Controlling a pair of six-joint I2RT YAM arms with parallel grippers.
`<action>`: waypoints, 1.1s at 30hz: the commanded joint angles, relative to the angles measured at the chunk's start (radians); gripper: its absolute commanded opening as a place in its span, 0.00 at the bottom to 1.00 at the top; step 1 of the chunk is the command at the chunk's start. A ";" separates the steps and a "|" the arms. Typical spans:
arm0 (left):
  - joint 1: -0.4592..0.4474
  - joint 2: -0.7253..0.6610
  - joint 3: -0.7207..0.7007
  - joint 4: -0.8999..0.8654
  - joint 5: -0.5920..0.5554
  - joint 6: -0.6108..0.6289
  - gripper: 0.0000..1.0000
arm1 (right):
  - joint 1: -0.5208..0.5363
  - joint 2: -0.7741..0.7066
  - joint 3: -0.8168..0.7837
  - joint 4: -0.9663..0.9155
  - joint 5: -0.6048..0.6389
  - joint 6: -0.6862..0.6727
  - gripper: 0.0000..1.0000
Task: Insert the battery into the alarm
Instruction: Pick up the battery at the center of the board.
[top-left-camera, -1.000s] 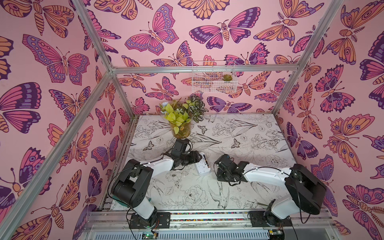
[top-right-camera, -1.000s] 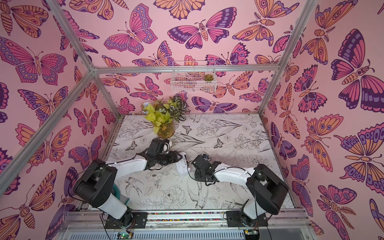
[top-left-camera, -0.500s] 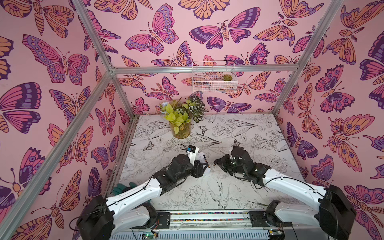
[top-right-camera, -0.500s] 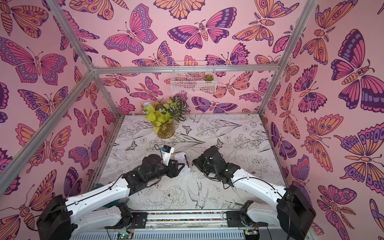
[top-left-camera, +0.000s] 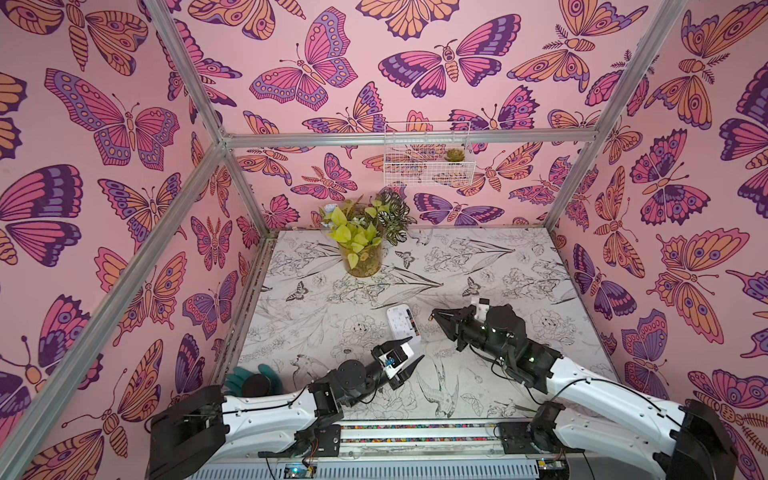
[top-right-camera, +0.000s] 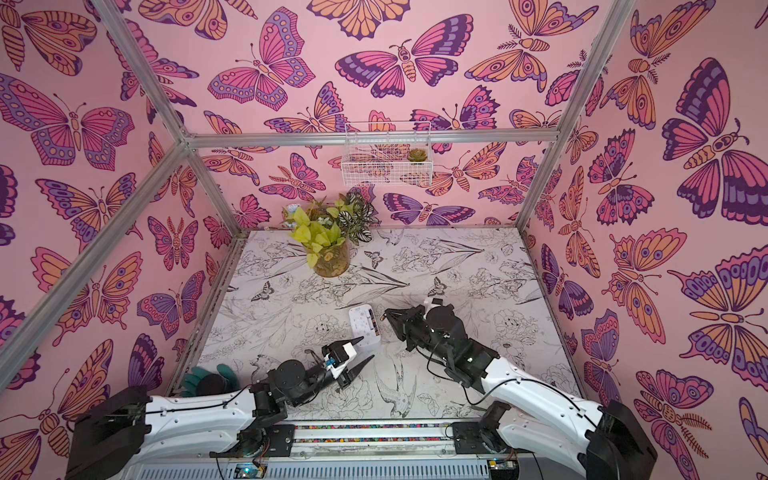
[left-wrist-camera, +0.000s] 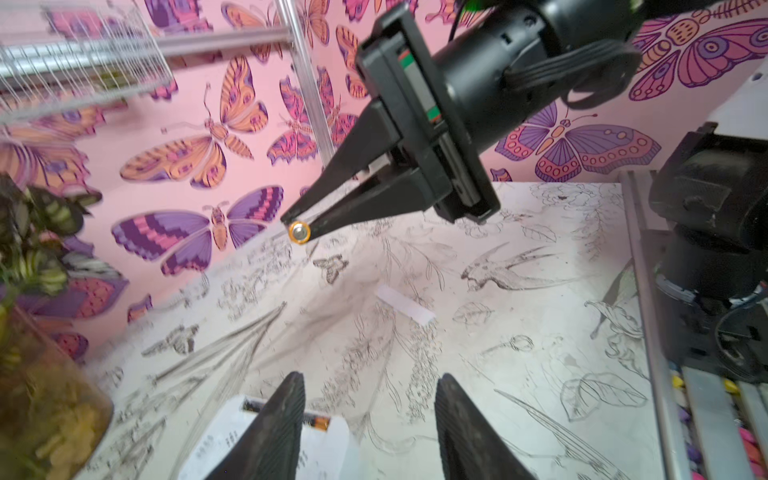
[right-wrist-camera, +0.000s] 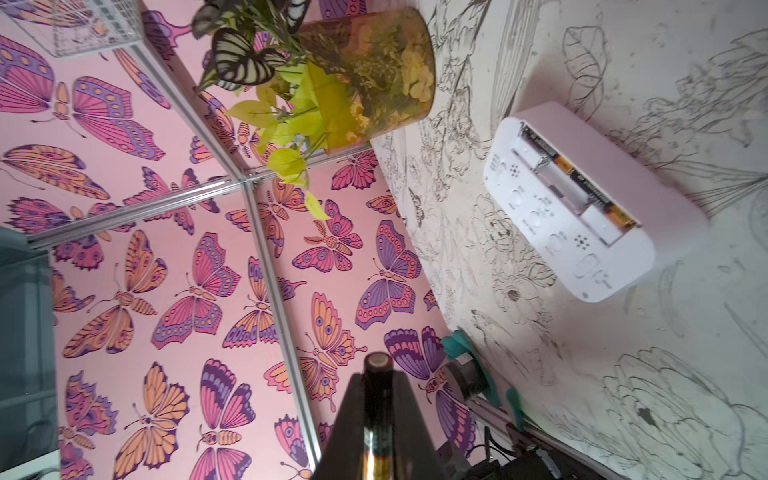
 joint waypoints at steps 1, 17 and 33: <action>-0.008 0.052 0.015 0.227 -0.025 0.118 0.54 | 0.022 -0.011 -0.021 0.069 0.036 0.063 0.01; -0.014 0.271 0.125 0.427 -0.152 0.015 0.47 | 0.088 -0.048 -0.048 0.130 0.078 0.081 0.02; -0.016 0.327 0.163 0.473 -0.139 -0.004 0.31 | 0.115 -0.040 -0.056 0.181 0.102 0.092 0.02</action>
